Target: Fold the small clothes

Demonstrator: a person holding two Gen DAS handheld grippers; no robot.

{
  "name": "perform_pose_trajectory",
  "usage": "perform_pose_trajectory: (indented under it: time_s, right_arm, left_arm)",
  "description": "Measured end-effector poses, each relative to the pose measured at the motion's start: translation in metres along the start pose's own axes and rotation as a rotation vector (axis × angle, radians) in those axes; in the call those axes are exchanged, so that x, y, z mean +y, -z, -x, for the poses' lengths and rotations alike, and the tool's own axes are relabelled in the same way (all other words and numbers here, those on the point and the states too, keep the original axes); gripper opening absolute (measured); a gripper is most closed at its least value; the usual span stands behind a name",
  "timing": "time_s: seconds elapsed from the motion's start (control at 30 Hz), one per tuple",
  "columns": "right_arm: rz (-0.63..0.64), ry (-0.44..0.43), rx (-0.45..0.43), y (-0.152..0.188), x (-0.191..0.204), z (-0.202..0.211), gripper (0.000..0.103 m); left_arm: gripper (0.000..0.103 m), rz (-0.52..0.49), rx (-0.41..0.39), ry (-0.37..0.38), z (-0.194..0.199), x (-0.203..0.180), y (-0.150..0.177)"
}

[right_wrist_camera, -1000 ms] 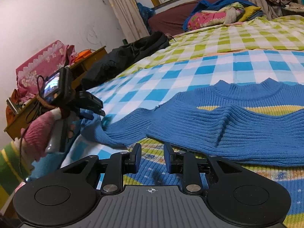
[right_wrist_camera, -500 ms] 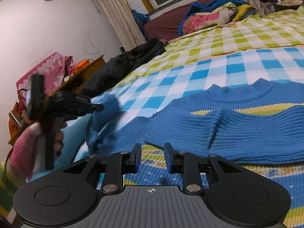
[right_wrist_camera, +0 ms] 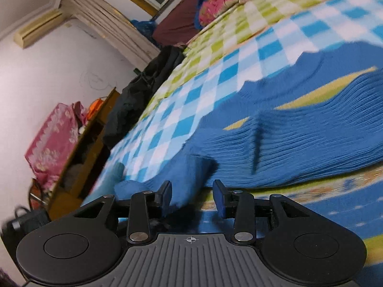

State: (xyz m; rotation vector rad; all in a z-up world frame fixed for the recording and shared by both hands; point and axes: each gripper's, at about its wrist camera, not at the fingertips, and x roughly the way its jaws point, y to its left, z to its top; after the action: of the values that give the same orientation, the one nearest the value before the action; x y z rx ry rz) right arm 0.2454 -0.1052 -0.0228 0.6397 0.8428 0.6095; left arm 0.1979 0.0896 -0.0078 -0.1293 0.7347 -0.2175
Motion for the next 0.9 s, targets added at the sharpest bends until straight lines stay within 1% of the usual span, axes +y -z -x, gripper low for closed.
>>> perform_pose_trajectory:
  time_s: [0.07,0.13,0.2,0.27,0.3,0.33,0.43,0.5,0.57,0.63,0.7,0.8,0.9]
  right_arm:
    - [-0.017,-0.002,0.018,-0.001,0.003,-0.012,0.039]
    - [-0.028,0.008,0.036,-0.001,0.007,-0.024,0.039]
    - [-0.041,0.04,0.055,-0.001,0.01,-0.036,0.039]
    - [-0.043,0.069,0.073,0.0,0.013,-0.046,0.032]
    - [-0.038,0.072,0.08,0.001,0.014,-0.048,0.021]
    - [-0.034,0.073,0.089,0.003,0.017,-0.05,0.015]
    - [0.006,0.083,0.08,0.002,0.027,-0.049,0.011]
    - [0.026,0.076,0.057,-0.003,0.033,-0.043,0.011]
    - [0.029,0.06,0.022,-0.011,0.036,-0.034,0.01]
    - [0.03,0.053,-0.028,-0.021,0.036,-0.02,0.01]
    - [0.026,0.048,-0.08,-0.032,0.034,-0.005,0.01]
    - [0.017,0.05,-0.168,-0.047,0.026,0.024,0.01]
    - [-0.001,0.066,-0.248,-0.062,0.013,0.054,0.01]
  left_arm:
    - [0.014,0.029,-0.014,0.012,0.002,0.008,-0.001]
    - [0.014,0.052,-0.029,0.025,0.009,0.012,0.005]
    - [0.014,0.06,-0.037,0.034,0.012,0.016,0.007]
    - [0.014,0.065,-0.035,0.041,0.014,0.018,0.011]
    - [0.014,0.065,-0.033,0.044,0.015,0.019,0.013]
    - [0.014,0.063,-0.034,0.042,0.016,0.02,0.015]
    - [0.014,0.048,-0.053,0.033,0.023,0.021,0.018]
    - [0.017,0.042,-0.071,0.036,0.031,0.022,0.016]
    - [0.025,0.04,-0.091,0.037,0.039,0.023,0.014]
    - [0.038,0.038,-0.112,0.036,0.046,0.023,0.011]
    - [0.043,0.032,-0.129,0.034,0.05,0.022,0.008]
    - [0.048,0.023,-0.139,0.027,0.048,0.017,0.003]
    - [0.049,0.011,-0.137,0.03,0.042,0.011,-0.003]
